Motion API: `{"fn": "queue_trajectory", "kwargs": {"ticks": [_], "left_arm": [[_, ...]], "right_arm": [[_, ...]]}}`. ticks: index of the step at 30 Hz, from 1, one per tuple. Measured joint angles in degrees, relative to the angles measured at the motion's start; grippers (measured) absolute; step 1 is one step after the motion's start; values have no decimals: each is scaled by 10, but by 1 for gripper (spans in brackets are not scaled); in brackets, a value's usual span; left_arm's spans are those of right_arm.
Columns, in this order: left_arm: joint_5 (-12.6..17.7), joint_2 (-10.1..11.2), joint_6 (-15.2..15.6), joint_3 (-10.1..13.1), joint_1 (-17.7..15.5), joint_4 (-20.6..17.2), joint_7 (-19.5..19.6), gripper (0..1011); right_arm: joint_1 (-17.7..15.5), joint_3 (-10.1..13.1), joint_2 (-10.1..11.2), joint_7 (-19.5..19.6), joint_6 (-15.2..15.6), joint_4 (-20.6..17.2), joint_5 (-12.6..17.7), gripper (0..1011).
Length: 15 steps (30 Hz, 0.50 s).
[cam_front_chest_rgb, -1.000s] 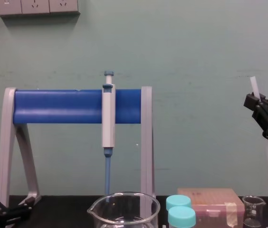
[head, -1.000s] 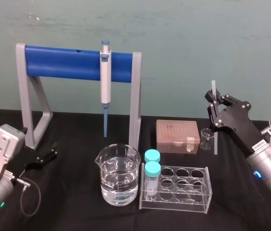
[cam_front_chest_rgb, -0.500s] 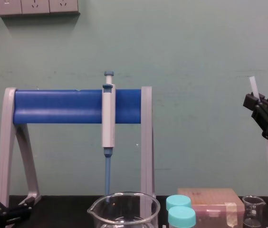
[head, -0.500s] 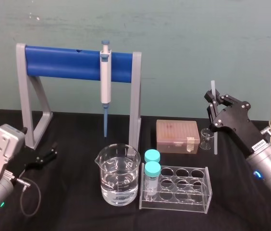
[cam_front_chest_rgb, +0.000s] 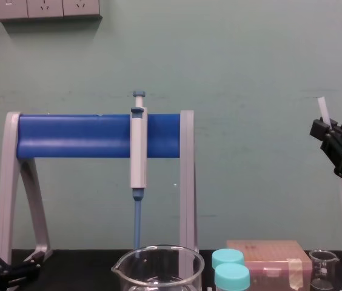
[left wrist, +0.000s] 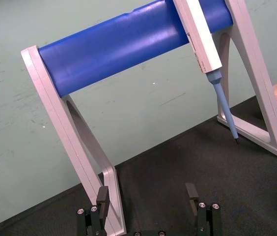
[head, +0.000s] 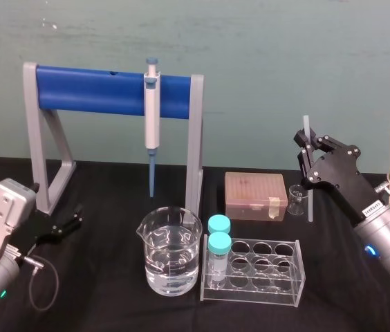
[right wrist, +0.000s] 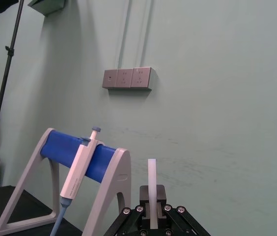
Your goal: Pick up the stirring rod with one hand, then place it down.
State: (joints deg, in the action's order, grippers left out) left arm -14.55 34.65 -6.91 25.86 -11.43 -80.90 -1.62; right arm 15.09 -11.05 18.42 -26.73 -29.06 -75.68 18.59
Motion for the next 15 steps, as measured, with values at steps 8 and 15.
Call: {"fn": "queue_trajectory", "kwargs": {"ticks": [8,15], "left_arm": [[0,0,0,0,0,0,0,1000],[0,0,0,0,0,0,0,1000]], "right_arm": [[0,0,0,0,0,0,0,68],[0,0,0,0,0,0,0,68]]}}
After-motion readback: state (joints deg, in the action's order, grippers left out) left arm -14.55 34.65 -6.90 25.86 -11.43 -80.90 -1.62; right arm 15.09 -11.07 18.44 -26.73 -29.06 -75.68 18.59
